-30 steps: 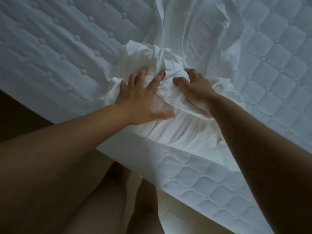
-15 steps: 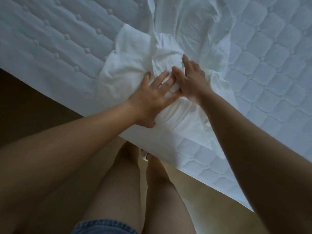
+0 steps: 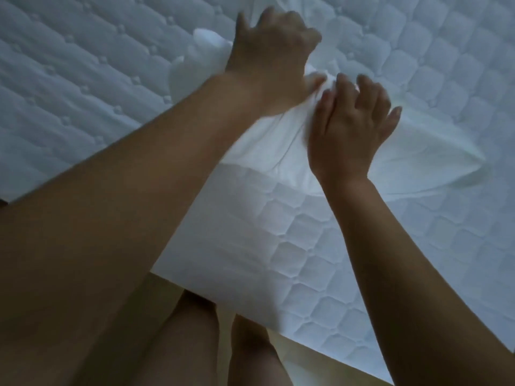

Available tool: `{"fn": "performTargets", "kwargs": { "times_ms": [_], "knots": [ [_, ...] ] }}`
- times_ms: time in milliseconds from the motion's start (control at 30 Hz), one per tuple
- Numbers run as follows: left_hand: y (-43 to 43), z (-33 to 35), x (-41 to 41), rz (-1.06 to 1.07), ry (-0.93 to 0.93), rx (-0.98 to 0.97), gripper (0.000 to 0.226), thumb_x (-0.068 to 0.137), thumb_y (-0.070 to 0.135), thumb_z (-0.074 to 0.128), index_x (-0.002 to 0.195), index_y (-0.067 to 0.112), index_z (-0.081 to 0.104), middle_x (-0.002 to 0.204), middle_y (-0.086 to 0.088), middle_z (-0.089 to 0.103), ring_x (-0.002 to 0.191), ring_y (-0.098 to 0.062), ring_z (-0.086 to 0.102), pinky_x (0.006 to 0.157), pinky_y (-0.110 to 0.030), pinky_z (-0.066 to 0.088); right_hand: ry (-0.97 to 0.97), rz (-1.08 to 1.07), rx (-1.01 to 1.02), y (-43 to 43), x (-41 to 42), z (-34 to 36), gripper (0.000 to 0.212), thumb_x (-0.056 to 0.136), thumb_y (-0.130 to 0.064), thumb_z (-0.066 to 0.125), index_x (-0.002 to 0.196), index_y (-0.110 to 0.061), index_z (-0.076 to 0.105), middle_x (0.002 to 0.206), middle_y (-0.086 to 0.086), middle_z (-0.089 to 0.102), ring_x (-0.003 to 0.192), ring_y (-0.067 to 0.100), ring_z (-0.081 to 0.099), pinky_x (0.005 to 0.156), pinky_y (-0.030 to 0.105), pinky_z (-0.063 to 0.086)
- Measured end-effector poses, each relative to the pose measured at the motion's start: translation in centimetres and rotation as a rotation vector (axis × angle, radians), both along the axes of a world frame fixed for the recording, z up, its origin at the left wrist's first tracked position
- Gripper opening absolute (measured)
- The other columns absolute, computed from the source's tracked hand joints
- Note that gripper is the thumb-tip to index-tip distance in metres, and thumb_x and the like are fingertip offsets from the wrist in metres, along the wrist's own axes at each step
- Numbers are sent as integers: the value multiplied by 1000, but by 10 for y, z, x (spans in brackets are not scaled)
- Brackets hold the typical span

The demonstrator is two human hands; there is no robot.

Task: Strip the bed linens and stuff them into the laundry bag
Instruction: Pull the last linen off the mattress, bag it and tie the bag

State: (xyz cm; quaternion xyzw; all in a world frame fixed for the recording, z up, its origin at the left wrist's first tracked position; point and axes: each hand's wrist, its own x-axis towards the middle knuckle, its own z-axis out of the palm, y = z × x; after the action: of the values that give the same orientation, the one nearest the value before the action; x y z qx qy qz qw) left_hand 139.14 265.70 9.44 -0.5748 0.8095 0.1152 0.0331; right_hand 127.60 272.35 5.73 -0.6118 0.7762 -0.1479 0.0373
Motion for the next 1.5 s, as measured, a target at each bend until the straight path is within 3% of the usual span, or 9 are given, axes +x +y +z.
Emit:
{"fn": "performTargets", "kwargs": {
  "times_ms": [67,133,233,300,400,567,1067,1267,1500],
  "knots": [
    [11,-19,-11,91,77,-286,48,93,39,35,129,16,57,134,-10,56,128,-33,47,104,-60,28,-43,-48,-91,-25,-1,-10,58,91,-40,24,129,-12,57,137,12,51,133,33,39,110,48,11],
    [24,-51,-12,102,198,-398,48,95,39,36,127,13,61,130,-12,60,124,-34,52,100,-65,31,-86,-41,-178,-48,-7,-22,53,89,-37,32,123,-9,61,130,14,56,126,34,46,108,46,16],
    [12,-88,-10,70,211,-319,54,97,46,31,139,18,49,142,-12,49,132,-36,44,103,-66,26,-211,8,-338,-85,-22,-43,41,86,-23,42,110,2,63,111,22,61,106,39,55,102,30,30],
    [-23,-100,-17,169,215,-118,56,96,49,29,147,27,36,152,-8,36,140,-32,31,107,-61,22,-281,51,-332,-105,-26,-59,38,84,-16,44,110,6,60,107,24,60,101,38,55,98,17,28],
    [-73,-123,-25,305,184,70,56,98,52,24,150,33,23,156,0,26,143,-23,21,111,-52,16,-155,100,-155,-108,-13,-83,49,83,-27,45,120,2,59,123,24,57,118,40,51,106,39,28],
    [-98,-156,-29,354,178,59,72,84,60,11,145,32,36,147,2,39,136,-22,33,110,-47,22,-174,89,25,-126,-20,-111,64,84,-39,34,137,-6,48,144,17,44,137,36,33,112,44,11],
    [-152,-174,-50,382,107,248,57,93,60,30,139,29,42,147,-4,37,135,-28,29,108,-53,21,-218,133,326,-190,-50,-128,93,66,-59,14,144,-14,38,150,7,37,140,21,28,114,28,13],
    [-130,-149,-39,353,84,309,62,94,62,26,143,25,38,144,-11,44,133,-33,36,106,-48,27,-316,165,395,-171,-48,-107,74,77,-51,28,142,-17,42,147,2,42,137,18,34,113,30,22],
    [-41,-136,-8,370,48,421,62,96,60,26,141,21,41,140,-15,48,129,-35,41,103,-43,31,-326,239,533,-92,-24,-91,74,77,-52,27,142,-19,41,149,1,40,136,18,34,109,31,24]
  ]
}}
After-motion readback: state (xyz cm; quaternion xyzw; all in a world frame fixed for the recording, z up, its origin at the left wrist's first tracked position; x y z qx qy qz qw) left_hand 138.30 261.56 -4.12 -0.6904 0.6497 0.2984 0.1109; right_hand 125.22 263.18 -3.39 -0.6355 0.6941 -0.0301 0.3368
